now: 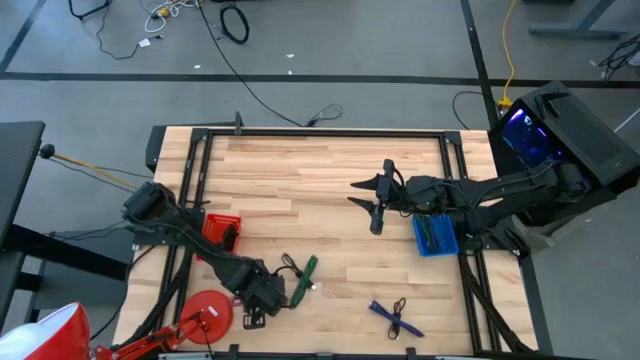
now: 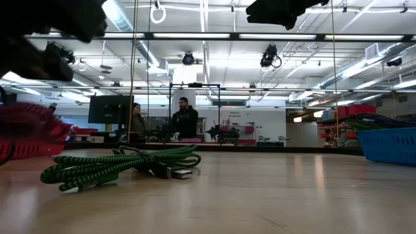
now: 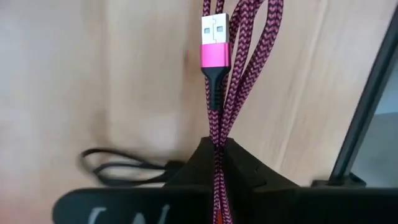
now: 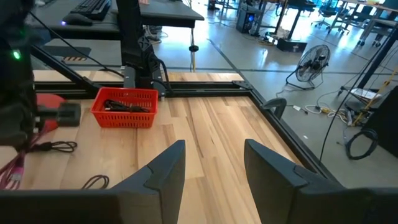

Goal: Pick & Place USB Port
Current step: Put the pink charger cable into the blue bin

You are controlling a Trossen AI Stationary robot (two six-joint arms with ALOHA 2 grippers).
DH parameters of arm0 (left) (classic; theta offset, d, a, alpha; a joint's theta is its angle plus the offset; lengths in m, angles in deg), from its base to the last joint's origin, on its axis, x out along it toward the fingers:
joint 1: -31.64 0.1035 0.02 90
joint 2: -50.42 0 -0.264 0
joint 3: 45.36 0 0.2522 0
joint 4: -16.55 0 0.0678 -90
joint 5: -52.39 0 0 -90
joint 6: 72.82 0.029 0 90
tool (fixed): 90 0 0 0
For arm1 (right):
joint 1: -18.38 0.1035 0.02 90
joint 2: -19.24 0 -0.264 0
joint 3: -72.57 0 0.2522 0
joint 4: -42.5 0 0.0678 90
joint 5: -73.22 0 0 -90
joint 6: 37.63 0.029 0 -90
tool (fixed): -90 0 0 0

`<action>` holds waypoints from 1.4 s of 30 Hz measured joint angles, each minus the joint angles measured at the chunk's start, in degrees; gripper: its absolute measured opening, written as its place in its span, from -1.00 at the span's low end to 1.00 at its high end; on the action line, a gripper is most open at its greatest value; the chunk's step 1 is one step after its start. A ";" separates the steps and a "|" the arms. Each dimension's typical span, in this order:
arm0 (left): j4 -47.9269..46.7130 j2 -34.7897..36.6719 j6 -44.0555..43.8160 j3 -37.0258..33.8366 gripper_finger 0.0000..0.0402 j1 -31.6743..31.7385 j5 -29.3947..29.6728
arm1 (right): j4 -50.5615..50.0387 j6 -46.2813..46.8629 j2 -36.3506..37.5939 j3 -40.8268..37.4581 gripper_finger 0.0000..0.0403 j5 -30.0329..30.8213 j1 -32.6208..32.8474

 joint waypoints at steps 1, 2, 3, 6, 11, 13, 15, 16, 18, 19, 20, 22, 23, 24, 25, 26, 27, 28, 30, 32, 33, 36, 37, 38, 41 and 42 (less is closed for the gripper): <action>-2.22 0.00 -0.03 1.29 -0.94 0.20 0.80 | -0.10 -0.07 0.00 0.00 -0.17 0.00 0.00; -4.77 0.00 -0.02 2.72 -0.94 0.33 1.42 | -0.20 -0.07 0.00 0.00 -0.17 0.00 0.00; -7.55 0.00 -0.02 4.37 -0.94 0.47 2.43 | -0.39 -0.07 0.00 0.00 -0.17 0.00 0.00; -15.86 0.00 -0.04 9.85 -0.94 0.72 8.04 | -0.98 -0.07 0.00 0.00 -0.17 -0.07 0.00; -24.12 0.00 1.75 19.89 -0.94 0.86 28.01 | -1.62 -0.07 0.00 0.00 -0.17 -3.75 0.00; -25.12 0.04 4.18 23.50 -0.94 1.03 37.25 | -1.60 -0.09 0.00 0.00 -0.17 -4.47 0.02; -25.54 0.71 7.42 26.33 -0.94 1.21 46.43 | -1.58 -0.09 0.00 0.00 -0.17 -4.46 0.02; -25.23 1.26 9.01 27.45 -0.94 1.56 51.19 | -1.42 -0.09 0.00 0.00 -0.17 -4.46 0.02; -23.82 2.72 12.18 28.75 -0.94 2.36 58.61 | -0.70 -0.17 0.00 -0.02 -0.17 -4.47 0.02; -22.38 3.61 14.69 28.75 -0.94 2.91 60.92 | -0.03 -0.48 0.00 -0.02 -0.17 -4.71 0.04; -20.16 4.49 17.43 28.61 -0.94 3.62 62.42 | 0.76 -0.78 0.00 -0.02 -0.17 -5.58 0.09; -14.27 6.06 23.53 27.80 -0.94 5.05 63.75 | 2.71 -1.97 0.00 -0.02 -0.17 -8.71 0.09; -10.94 6.78 26.89 27.27 -0.94 5.98 63.66 | 4.22 -2.77 0.00 -0.04 -0.17 -10.72 0.13; -6.81 7.56 30.58 26.60 -0.94 6.92 63.12 | 5.78 -3.34 0.00 -0.04 -0.17 -12.70 0.13; -2.54 8.26 34.52 25.79 -0.94 7.93 62.11 | 7.37 -3.86 0.00 -0.04 -0.17 -14.54 0.15; 1.12 8.91 38.08 24.98 -0.94 9.09 60.77 | 8.83 -4.34 0.00 -0.04 -0.17 -15.99 0.23; 4.28 9.34 40.98 24.24 -0.94 10.24 59.71 | 10.21 -4.72 0.00 -0.04 -0.17 -17.15 0.44; 7.11 9.56 43.47 23.67 -0.94 11.58 58.67 | 11.56 -5.33 0.00 -0.04 -0.17 -17.78 0.66; 12.50 10.12 47.72 22.38 -0.94 14.08 55.58 | 13.46 -6.43 0.00 -0.04 -0.17 -18.27 1.28; 20.08 10.27 51.90 21.31 -0.94 16.39 49.95 | 14.69 -7.31 0.00 -0.04 -0.17 -17.92 1.65; 23.58 10.27 54.11 20.92 -0.94 17.36 47.07 | 15.11 -7.68 0.00 -0.04 -0.17 -17.94 1.75; 29.39 9.98 58.51 20.57 -0.94 20.07 44.08 | 16.44 -8.22 0.19 -0.01 -0.17 -17.50 2.01; 30.22 9.84 59.02 20.59 -0.94 20.86 43.45 | 16.98 -8.21 0.20 0.00 -0.17 -17.34 1.99; 30.32 9.85 59.17 20.59 -0.94 21.70 41.97 | 17.13 -8.24 0.20 -0.02 -0.17 -17.11 1.97; 32.15 9.81 58.34 20.59 -0.94 23.40 37.11 | 18.71 -9.12 0.04 -0.02 -0.17 -14.87 1.92; 32.27 9.81 58.34 20.59 -0.94 23.53 37.22 | 19.13 -9.39 0.02 -0.02 -0.17 -13.40 1.96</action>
